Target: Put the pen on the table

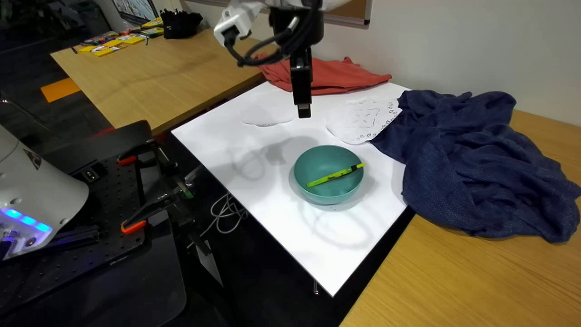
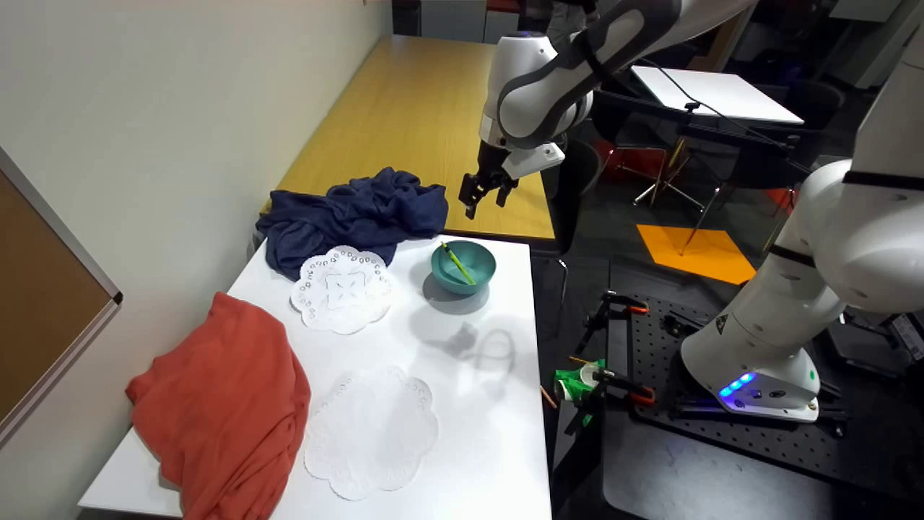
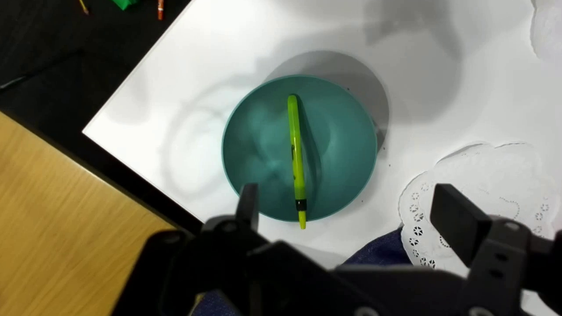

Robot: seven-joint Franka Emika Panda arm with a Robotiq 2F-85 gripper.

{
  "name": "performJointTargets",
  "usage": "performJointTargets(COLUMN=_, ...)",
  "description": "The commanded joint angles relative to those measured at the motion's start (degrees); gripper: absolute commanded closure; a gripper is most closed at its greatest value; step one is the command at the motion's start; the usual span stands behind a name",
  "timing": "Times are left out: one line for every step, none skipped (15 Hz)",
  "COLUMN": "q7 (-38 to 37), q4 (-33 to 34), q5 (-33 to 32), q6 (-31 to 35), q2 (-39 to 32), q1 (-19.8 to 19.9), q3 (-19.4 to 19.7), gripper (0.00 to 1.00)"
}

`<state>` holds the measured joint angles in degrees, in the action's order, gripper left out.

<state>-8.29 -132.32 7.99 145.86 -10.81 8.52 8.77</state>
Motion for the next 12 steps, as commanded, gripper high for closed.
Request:
performJointTargets(q7=-1.9, q4=3.3, q5=0.3, q6=5.3, q2=-6.5, q1=-0.1, q3=0.1, gripper=0.0)
performJointTargets(q7=-1.9, q4=4.0, q5=0.4, q6=6.7, q2=-8.0, q1=0.0, q3=0.2, gripper=0.0)
performJointTargets(q7=-1.8, q4=4.6, q5=0.4, q6=8.1, q2=-9.5, q1=0.0, q3=0.1, gripper=0.0)
performJointTargets(q7=-1.3, q4=5.4, q5=0.8, q6=9.0, q2=-11.0, q1=0.2, q3=-0.1, gripper=0.0)
performJointTargets(q7=-1.3, q4=6.2, q5=0.9, q6=9.9, q2=-12.4, q1=0.2, q3=-0.2, gripper=0.0)
performJointTargets(q7=-1.5, q4=7.2, q5=1.0, q6=10.2, q2=-13.8, q1=0.2, q3=-0.3, gripper=0.0)
performJointTargets(q7=-1.3, q4=8.0, q5=1.5, q6=10.0, q2=-14.9, q1=0.4, q3=-0.6, gripper=0.0)
performJointTargets(q7=-1.6, q4=8.8, q5=1.7, q6=8.9, q2=-15.5, q1=0.4, q3=-0.7, gripper=0.0)
performJointTargets(q7=-0.4, q4=6.5, q5=0.4, q6=9.2, q2=-13.7, q1=0.1, q3=-0.2, gripper=0.0)
performJointTargets(q7=-0.4, q4=7.3, q5=0.7, q6=9.2, q2=-14.6, q1=0.1, q3=-0.3, gripper=0.0)
performJointTargets(q7=-0.4, q4=7.8, q5=0.8, q6=9.2, q2=-15.2, q1=0.1, q3=-0.3, gripper=0.0)
performJointTargets(q7=-0.4, q4=8.1, q5=0.9, q6=9.2, q2=-15.5, q1=0.1, q3=-0.4, gripper=0.0)
